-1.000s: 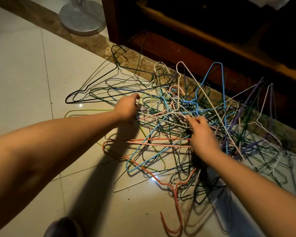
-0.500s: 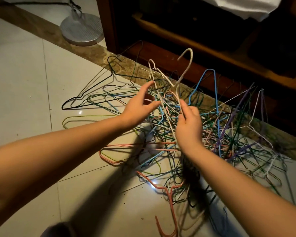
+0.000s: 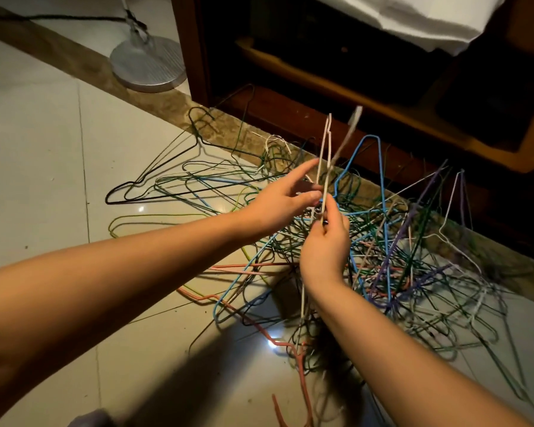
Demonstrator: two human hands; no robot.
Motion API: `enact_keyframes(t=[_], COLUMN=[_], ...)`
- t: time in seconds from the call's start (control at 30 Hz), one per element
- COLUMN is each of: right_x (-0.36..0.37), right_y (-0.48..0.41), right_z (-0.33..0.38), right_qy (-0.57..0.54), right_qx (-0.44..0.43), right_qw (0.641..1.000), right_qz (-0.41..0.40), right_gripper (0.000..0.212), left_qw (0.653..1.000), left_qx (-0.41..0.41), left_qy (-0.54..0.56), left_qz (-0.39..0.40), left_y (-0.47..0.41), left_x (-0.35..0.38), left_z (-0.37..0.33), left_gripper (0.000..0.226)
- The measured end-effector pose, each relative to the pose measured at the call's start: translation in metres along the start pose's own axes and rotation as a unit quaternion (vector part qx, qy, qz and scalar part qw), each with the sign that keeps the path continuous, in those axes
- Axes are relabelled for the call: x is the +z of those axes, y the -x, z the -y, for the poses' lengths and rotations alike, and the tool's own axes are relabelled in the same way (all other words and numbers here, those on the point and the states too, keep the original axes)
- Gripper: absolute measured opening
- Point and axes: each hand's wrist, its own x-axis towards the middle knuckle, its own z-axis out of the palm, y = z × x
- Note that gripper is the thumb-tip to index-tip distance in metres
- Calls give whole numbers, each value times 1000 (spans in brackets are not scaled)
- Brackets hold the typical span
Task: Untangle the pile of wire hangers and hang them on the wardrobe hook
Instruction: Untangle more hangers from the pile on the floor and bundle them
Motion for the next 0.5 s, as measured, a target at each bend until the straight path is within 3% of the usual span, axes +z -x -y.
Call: enact_keyframes(t=[0.13,0.23,0.37,0.5], right_x=[-4,5,25,52], right_y=[1,4,2,-7], right_z=[-4,-2,14,24], right_qy=[9,11,-48,-38], right_qx=[-20,-46,-91,-84], right_qw=[999,997,986,981], right_qz=[33,59,129,173], right_gripper=[44,40,33,29], left_qw=[1000,999,993,981], left_qx=[21,21,33,30], left_qy=[22,50,79,84], left_qz=[-4,-6,-87,-174], left_y=[-8,-8,-3,7], left_x=[1,-6,-38,-92], left_z=[-4,-12,-18,-14], left_gripper=[63,52,27,28])
